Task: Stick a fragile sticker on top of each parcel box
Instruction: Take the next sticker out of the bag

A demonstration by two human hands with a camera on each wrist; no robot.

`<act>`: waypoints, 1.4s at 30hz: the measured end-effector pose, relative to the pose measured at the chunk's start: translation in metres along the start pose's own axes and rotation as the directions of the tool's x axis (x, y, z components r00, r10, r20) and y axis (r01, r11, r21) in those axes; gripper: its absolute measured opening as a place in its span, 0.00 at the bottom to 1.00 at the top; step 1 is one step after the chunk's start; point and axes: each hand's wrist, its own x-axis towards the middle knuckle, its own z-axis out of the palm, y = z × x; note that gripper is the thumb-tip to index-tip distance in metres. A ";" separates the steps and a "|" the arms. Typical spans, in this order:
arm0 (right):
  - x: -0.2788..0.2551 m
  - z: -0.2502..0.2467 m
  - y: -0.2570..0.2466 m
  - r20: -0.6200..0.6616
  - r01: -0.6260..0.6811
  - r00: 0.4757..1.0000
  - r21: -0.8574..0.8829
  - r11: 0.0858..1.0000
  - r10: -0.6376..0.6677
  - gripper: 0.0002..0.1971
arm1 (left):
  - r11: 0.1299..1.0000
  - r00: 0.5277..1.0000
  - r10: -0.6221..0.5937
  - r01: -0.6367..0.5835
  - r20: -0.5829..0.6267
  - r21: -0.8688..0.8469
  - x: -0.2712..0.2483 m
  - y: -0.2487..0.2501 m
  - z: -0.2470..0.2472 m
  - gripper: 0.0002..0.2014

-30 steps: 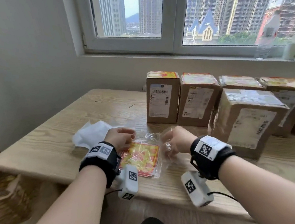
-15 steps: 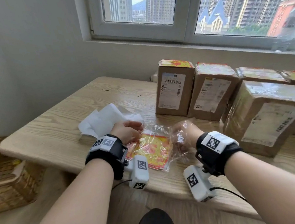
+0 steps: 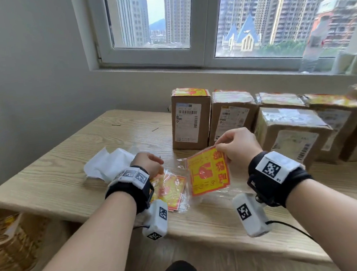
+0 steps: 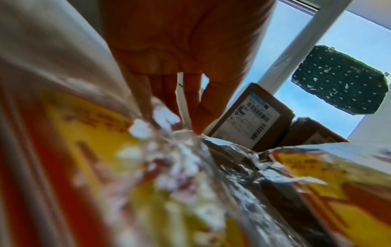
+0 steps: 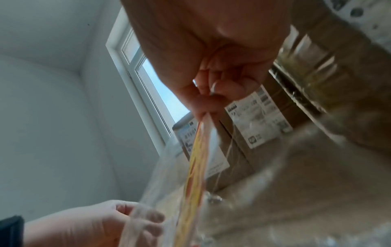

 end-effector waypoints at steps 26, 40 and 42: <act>-0.037 -0.091 -0.007 -0.152 0.143 0.982 0.214 0.966 -0.112 0.08 | 0.959 0.828 0.283 -0.234 0.484 -0.159 -0.070 0.104 0.010 0.04; -0.060 -0.070 -0.020 -0.116 0.362 0.932 0.251 0.898 -0.343 0.07 | 0.841 0.816 0.406 -0.156 0.412 -0.518 -0.080 0.110 0.015 0.04; -0.061 -0.066 -0.017 -0.097 0.366 0.931 0.228 0.902 -0.353 0.08 | 0.839 0.806 0.408 -0.146 0.429 -0.524 -0.083 0.111 0.019 0.04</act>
